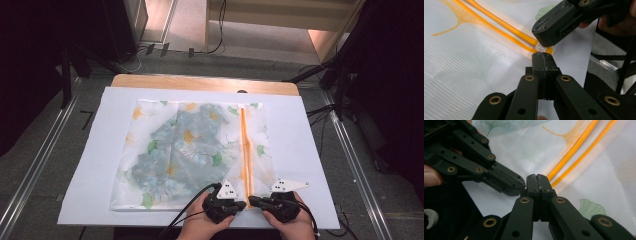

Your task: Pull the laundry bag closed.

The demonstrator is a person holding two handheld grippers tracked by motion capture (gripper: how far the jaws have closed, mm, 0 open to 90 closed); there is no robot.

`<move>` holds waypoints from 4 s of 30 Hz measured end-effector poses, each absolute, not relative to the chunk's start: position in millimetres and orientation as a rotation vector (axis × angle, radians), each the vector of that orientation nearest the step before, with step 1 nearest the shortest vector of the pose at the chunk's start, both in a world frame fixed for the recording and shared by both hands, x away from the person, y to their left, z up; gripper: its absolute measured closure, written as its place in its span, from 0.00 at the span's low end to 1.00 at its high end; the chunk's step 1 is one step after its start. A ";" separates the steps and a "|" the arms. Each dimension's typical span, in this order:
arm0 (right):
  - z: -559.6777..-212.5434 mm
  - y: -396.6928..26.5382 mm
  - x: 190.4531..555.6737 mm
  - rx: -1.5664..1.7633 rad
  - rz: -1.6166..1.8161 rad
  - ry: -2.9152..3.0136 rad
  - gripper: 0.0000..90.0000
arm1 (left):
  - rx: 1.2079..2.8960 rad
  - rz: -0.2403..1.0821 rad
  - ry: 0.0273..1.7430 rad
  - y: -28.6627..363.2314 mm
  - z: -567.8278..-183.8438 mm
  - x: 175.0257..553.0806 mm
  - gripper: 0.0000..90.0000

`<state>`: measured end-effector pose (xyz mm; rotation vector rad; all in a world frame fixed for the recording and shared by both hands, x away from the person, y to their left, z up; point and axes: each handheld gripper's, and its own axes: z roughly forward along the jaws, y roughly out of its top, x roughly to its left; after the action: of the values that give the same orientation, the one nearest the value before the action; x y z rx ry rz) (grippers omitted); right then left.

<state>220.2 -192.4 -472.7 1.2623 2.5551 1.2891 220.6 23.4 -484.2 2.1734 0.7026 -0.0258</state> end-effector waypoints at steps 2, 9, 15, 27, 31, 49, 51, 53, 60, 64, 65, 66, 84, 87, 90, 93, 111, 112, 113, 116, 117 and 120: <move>-471.5 -192.7 220.5 1.261 1.287 2.542 1.00 | 2.177 -0.039 0.706 23.6 -483.9 221.8 1.00; -469.4 -190.0 223.6 1.235 1.261 2.541 1.00 | 2.166 -0.119 0.729 26.2 -484.6 228.3 1.00; -469.1 -189.5 225.7 1.214 1.261 2.537 1.00 | 2.169 -0.116 0.730 26.0 -484.3 227.9 1.00; -465.9 -192.6 237.4 1.209 1.257 2.481 1.00 | 2.175 -0.099 0.718 26.0 -484.3 226.6 1.00; -463.0 -193.8 245.8 1.220 1.275 2.461 1.00 | 2.173 -0.101 0.716 26.1 -484.5 226.8 1.00; -450.4 -184.6 282.2 1.205 1.249 2.426 1.00 | 2.167 -0.099 0.714 27.0 -484.8 226.3 1.00; -449.5 -182.8 285.7 1.204 1.244 2.423 1.00 | 2.167 -0.100 0.716 26.9 -484.7 226.4 1.00; -448.9 -181.1 289.7 1.207 1.243 2.419 1.00 | 2.165 -0.099 0.716 26.8 -484.8 226.2 1.00; -446.3 -178.3 304.4 1.227 1.250 2.397 1.00 | 2.163 -0.100 0.717 26.7 -484.8 225.8 1.00; -442.7 -176.4 312.3 1.241 1.248 2.384 1.00 | 2.163 -0.099 0.717 26.6 -484.9 225.8 1.00; -441.6 -175.8 315.4 1.235 1.247 2.385 1.00 | 2.165 -0.099 0.716 26.8 -484.8 226.0 1.00; -440.6 -174.9 317.6 1.231 1.245 2.389 1.00 | 2.166 -0.099 0.716 26.9 -484.7 226.1 1.00; -429.3 -165.9 356.1 1.240 1.203 2.347 1.00 | 2.165 -0.098 0.716 26.8 -484.8 226.0 1.00; -429.6 -166.3 361.8 1.257 1.210 2.335 1.00 | 2.164 -0.099 0.717 26.7 -484.8 226.0 1.00; -428.9 -166.3 367.5 1.276 1.210 2.329 1.00 | 2.163 -0.100 0.719 26.7 -484.9 226.1 1.00; -427.8 -165.0 373.1 1.280 1.204 2.326 1.00 | 2.164 -0.100 0.718 26.7 -484.9 226.2 1.00; -419.3 -162.7 416.4 1.336 1.201 2.281 1.00 | 2.168 -0.100 0.718 26.8 -484.6 226.3 1.00; -418.9 -162.7 418.8 1.344 1.199 2.279 1.00 | 2.165 -0.100 0.718 26.7 -484.8 226.2 1.00; -419.0 -162.9 422.0 1.347 1.198 2.272 1.00 | 2.165 -0.098 0.717 26.7 -484.8 226.1 1.00; -420.0 -163.6 427.9 1.380 1.209 2.261 1.00 | 2.167 -0.101 0.718 26.8 -484.7 226.3 1.00; -420.7 -164.0 430.3 1.391 1.210 2.257 1.00 | 2.167 -0.102 0.718 26.8 -484.7 226.4 1.00; -421.4 -164.4 435.3 1.406 1.222 2.249 1.00 | 2.165 -0.113 0.722 26.9 -484.8 227.2 1.00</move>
<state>435.3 -164.4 -421.4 1.4058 2.2494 1.2220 227.2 26.9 -484.8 2.1651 0.7224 -0.1128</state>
